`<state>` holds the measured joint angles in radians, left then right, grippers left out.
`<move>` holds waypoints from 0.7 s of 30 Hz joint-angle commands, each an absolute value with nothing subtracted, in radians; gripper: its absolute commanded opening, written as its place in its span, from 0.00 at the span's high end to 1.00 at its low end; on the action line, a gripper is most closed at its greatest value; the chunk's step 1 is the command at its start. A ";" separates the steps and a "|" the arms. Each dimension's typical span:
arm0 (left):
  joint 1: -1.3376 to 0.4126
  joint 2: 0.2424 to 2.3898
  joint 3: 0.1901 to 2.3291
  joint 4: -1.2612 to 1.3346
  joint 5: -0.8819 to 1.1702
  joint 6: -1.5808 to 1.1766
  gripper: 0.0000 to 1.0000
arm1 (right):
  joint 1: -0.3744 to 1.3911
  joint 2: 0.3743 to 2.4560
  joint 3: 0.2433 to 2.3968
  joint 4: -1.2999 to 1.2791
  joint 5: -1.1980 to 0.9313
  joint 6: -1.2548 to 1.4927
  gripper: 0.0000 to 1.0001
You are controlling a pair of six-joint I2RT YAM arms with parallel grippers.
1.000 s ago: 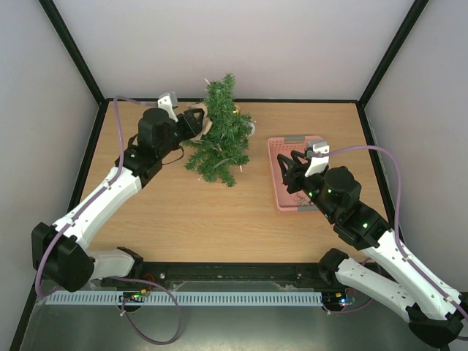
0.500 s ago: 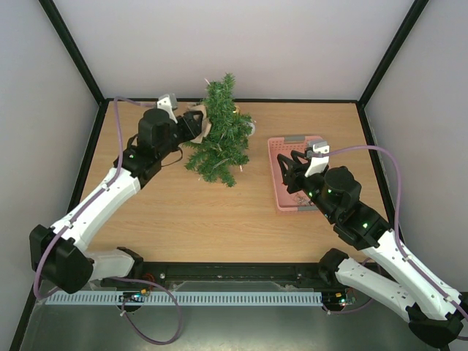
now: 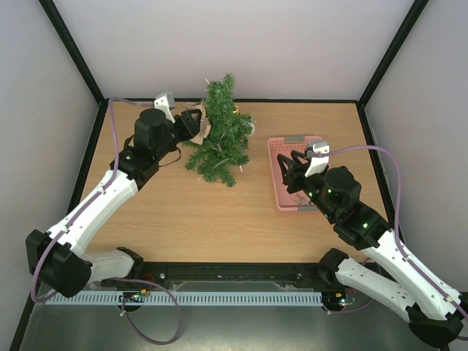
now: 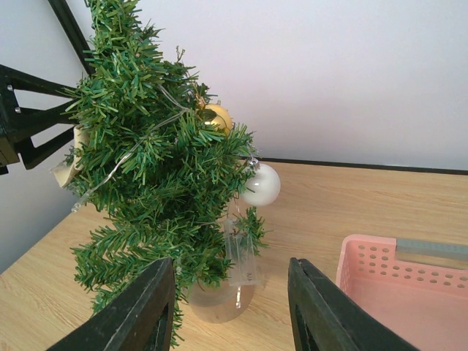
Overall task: Decorate the small christmas tree
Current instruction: Place the decoration item on the Christmas tree.
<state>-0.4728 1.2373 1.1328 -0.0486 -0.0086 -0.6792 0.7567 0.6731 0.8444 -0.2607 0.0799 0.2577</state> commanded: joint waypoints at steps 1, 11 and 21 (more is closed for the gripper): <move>-0.475 1.208 1.172 -0.050 -0.005 -0.669 0.46 | 0.758 0.665 0.854 -0.262 0.072 0.252 0.58; -0.475 1.197 1.174 -0.086 -0.005 -0.663 0.50 | 0.757 0.663 0.853 -0.264 0.071 0.252 0.58; -0.476 1.165 1.177 -0.096 0.002 -0.653 0.47 | 0.758 0.668 0.853 -0.259 0.070 0.256 0.58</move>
